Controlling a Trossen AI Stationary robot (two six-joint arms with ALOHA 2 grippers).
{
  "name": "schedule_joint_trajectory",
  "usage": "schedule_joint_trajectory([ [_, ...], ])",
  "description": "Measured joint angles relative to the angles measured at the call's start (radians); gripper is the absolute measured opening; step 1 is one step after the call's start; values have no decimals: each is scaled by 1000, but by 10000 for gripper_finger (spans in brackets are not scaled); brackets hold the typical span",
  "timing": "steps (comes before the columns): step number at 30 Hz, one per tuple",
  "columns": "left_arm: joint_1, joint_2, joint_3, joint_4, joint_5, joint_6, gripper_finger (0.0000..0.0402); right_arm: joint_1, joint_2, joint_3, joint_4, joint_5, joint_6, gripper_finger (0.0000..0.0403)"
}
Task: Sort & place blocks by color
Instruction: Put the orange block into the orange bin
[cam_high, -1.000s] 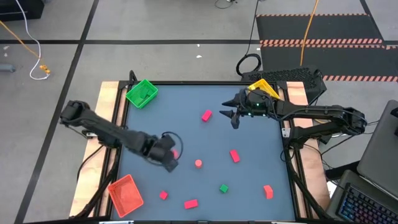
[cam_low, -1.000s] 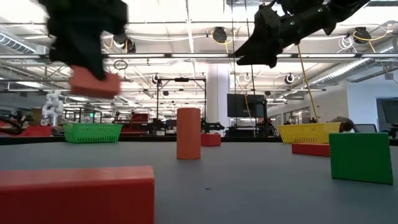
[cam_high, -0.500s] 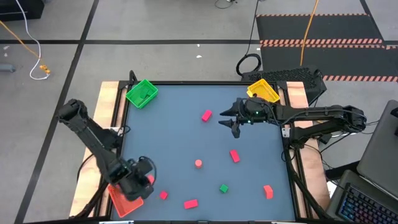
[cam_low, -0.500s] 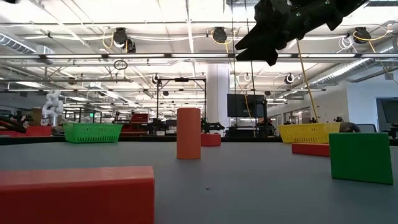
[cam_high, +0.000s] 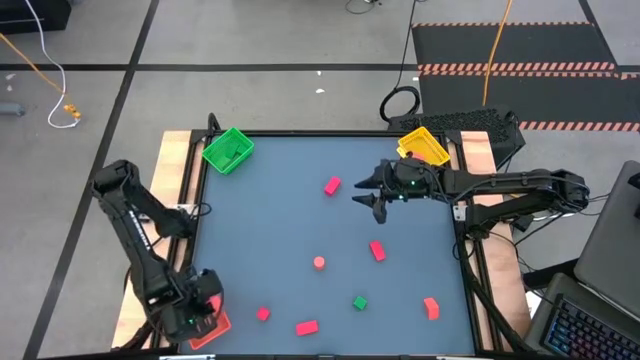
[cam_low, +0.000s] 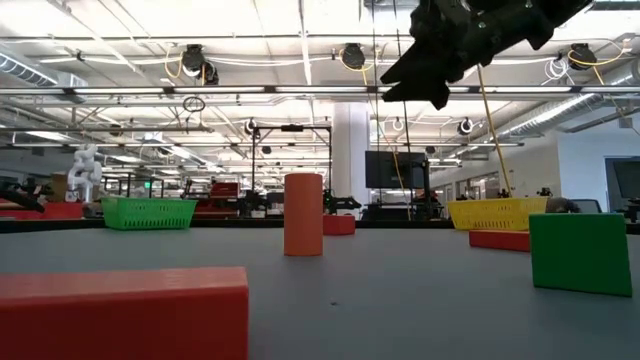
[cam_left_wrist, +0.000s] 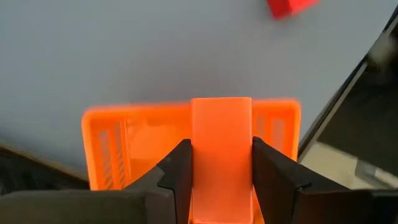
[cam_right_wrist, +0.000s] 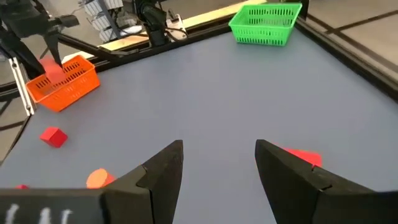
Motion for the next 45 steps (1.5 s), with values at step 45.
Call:
schedule_joint_trajectory([
  [45,657,115,0,544,-254,1242,244,36,1,-151,5,0,55,196],
])
